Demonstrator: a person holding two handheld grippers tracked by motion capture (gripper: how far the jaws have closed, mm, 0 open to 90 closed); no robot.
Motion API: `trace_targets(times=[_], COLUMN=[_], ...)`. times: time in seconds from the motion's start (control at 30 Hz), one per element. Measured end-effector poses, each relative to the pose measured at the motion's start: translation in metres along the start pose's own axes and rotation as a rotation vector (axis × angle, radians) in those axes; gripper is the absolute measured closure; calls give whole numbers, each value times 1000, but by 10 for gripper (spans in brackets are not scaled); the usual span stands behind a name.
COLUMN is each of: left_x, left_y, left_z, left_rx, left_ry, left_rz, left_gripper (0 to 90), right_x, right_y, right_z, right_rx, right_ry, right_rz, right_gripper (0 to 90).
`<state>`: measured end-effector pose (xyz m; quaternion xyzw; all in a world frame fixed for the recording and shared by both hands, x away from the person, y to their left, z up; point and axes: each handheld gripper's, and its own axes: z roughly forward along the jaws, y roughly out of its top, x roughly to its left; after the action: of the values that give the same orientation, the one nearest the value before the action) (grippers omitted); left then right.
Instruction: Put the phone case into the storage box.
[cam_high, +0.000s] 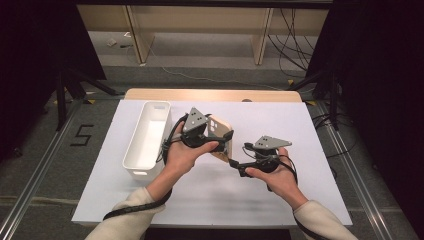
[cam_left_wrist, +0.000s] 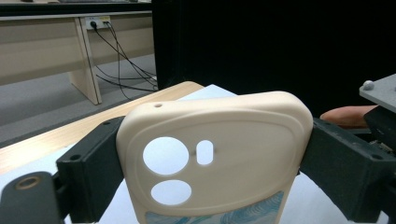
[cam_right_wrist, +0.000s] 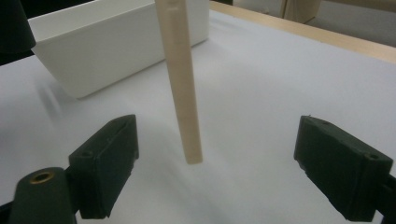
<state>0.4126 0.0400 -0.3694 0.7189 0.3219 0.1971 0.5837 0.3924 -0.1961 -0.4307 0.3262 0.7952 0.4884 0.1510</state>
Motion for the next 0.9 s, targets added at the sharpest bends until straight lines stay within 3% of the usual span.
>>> trace_targets(times=[0.33, 0.9], left_x=[12, 26], left_y=[-4, -6], left_z=[-16, -35], left_rx=[8, 10], left_ry=[38, 85], left_rz=[-2, -7], left_gripper=[106, 107], right_x=[-1, -10], right_y=[-2, -12], right_z=[-12, -34], right_rx=[-58, -81], right_ry=[18, -6], right_rz=[-43, -39], right_gripper=[106, 103])
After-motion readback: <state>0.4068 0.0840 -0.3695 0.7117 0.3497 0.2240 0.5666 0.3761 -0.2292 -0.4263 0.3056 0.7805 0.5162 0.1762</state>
